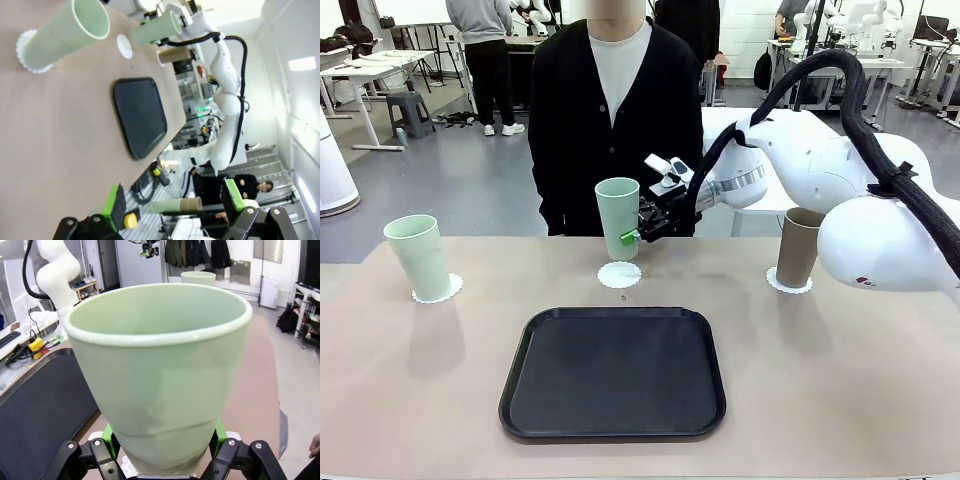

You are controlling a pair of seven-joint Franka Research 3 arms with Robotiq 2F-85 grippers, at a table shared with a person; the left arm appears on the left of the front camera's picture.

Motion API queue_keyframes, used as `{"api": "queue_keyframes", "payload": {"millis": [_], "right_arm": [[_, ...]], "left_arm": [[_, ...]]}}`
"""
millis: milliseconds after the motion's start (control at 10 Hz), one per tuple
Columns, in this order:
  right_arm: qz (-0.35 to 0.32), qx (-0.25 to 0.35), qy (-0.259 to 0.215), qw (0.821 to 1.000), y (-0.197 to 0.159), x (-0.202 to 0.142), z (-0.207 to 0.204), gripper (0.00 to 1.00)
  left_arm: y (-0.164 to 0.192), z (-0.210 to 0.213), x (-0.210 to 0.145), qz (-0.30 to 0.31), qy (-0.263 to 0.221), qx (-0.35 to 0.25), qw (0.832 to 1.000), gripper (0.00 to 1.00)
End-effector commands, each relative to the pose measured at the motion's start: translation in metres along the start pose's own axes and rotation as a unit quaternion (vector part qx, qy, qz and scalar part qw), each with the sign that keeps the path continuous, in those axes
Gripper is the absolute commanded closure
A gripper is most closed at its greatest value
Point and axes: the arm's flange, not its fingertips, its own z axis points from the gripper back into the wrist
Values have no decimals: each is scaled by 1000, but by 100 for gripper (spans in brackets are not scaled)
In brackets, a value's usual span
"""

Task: Place coasters on the table and set cups on them.
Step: Take one Reusable plastic cup from the Flat Tray and place it on a coaster set by the human.

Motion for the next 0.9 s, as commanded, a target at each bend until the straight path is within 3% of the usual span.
{"api": "queue_keyframes", "payload": {"millis": [0, 800], "right_arm": [[-21, 20, 10, 1000, 16, -1, -3, 19], [-53, 48, -7, 997, 17, -25, -18, 19]], "left_arm": [[-1, 0, -2, -5, -4, -5, 1000, 0], [-1, 0, -2, -5, -4, -5, 1000, 0]]}}
